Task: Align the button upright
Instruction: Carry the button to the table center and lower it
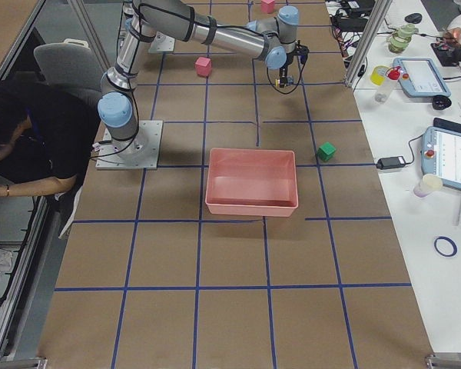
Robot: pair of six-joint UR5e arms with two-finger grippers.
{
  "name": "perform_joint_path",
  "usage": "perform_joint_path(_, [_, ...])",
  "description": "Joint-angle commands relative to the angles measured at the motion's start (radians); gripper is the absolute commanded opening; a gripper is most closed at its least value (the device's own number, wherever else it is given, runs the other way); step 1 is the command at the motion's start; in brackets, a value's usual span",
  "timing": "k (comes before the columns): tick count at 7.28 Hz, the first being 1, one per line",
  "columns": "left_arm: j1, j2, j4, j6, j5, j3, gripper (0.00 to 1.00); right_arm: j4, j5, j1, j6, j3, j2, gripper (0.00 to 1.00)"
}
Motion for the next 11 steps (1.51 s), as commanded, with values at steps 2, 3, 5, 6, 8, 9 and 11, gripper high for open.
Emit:
perform_joint_path(2, [0.000,0.000,0.000,0.000,-0.001,0.000,1.00,-0.030,0.042,0.057,0.025,-0.015,0.060,0.00])
perform_joint_path(3, [0.000,0.000,0.000,0.000,-0.001,0.000,1.00,-0.036,0.109,0.057,0.023,-0.017,0.071,0.00])
perform_joint_path(5, [-0.001,0.000,0.000,0.000,-0.001,0.000,1.00,-0.036,0.108,0.057,-0.075,-0.017,0.082,0.42])
perform_joint_path(6, [0.000,0.000,0.000,0.000,-0.001,0.001,1.00,-0.038,0.118,0.057,-0.093,-0.015,0.079,0.92])
perform_joint_path(8, [0.000,0.000,0.000,0.000,-0.001,0.000,1.00,-0.025,0.120,0.057,-0.056,-0.015,0.064,1.00])
perform_joint_path(9, [0.000,0.000,0.000,0.000,-0.001,0.001,1.00,-0.021,0.106,0.056,-0.067,-0.006,0.036,1.00])
perform_joint_path(11, [-0.001,0.000,0.000,0.000,0.001,0.000,1.00,0.107,0.099,0.021,-0.067,0.005,-0.046,1.00])
